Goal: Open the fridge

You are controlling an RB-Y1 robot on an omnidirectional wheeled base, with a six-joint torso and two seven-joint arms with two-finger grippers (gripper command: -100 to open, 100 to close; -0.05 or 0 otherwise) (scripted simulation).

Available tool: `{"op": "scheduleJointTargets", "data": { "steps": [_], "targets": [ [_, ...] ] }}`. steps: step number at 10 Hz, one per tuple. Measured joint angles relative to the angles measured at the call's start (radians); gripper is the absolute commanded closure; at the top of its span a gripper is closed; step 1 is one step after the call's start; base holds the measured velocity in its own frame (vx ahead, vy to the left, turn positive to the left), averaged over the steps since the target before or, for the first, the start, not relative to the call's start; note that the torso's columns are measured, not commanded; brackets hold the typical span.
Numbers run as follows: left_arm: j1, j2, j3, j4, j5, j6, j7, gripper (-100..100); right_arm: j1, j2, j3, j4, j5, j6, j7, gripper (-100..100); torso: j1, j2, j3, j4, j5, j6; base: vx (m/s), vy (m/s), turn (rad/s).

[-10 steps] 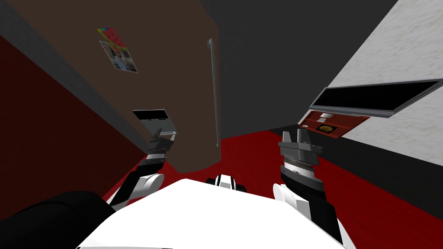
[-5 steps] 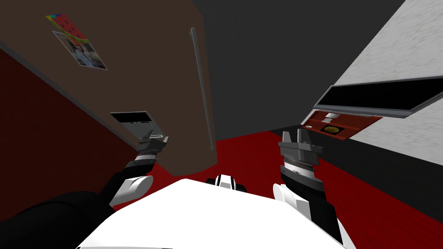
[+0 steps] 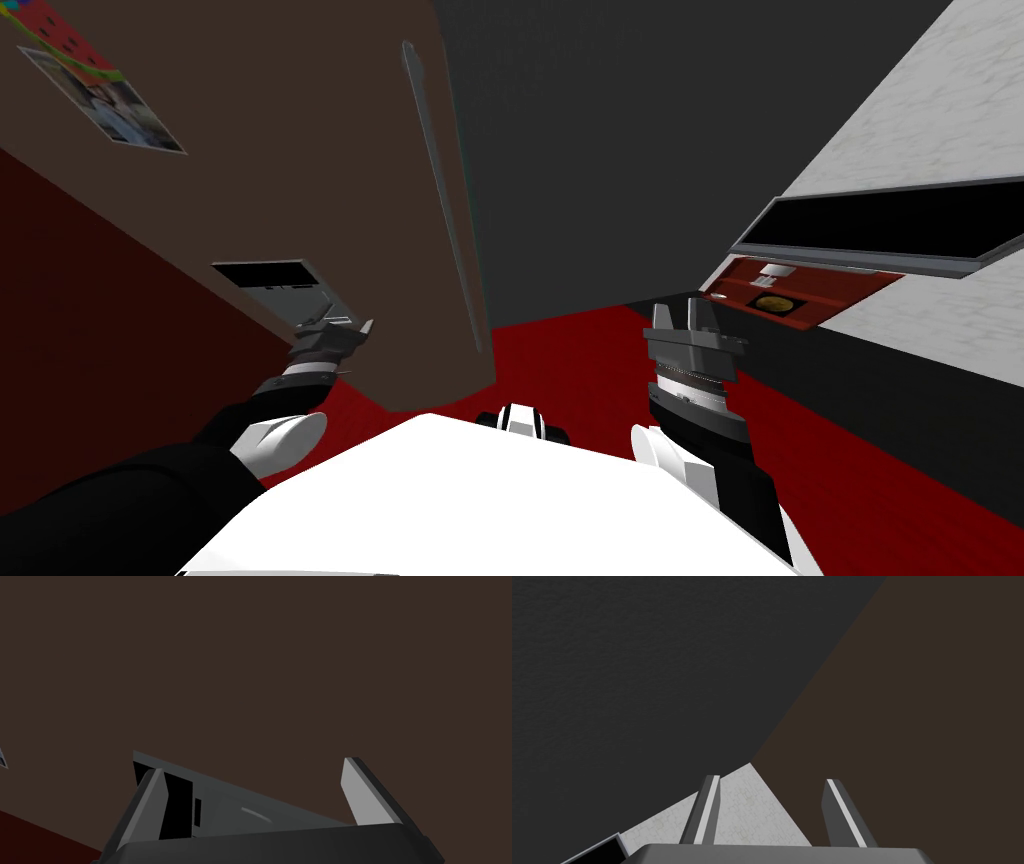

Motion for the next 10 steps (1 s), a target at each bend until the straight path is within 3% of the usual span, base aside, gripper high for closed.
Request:
{"op": "scheduleJointTargets", "data": {
  "steps": [2,9,10],
  "targets": [
    [0.016,0.014,0.065,0.003,0.06,0.063,0.012,-100,0.0,0.0,0.0,0.0,0.0,0.0,0.0,0,-0.004,-0.003,-0.001,-0.001,-0.001,0.0,0.151,-0.206,0.048],
    [0.069,0.083,0.2,0.069,0.236,0.162,0.055,-100,0.0,0.0,0.0,0.0,0.0,0.0,0.0,0,0.0,0.0,0.0,0.0,0.0,0.0,0.113,-0.149,0.029],
    [0.073,0.1,0.231,0.081,0.265,0.187,0.062,-100,0.0,0.0,0.0,0.0,0.0,0.0,0.0,0,-0.002,-0.002,-0.001,0.0,0.0,0.0,0.16,-0.207,0.059]
  ]
}}
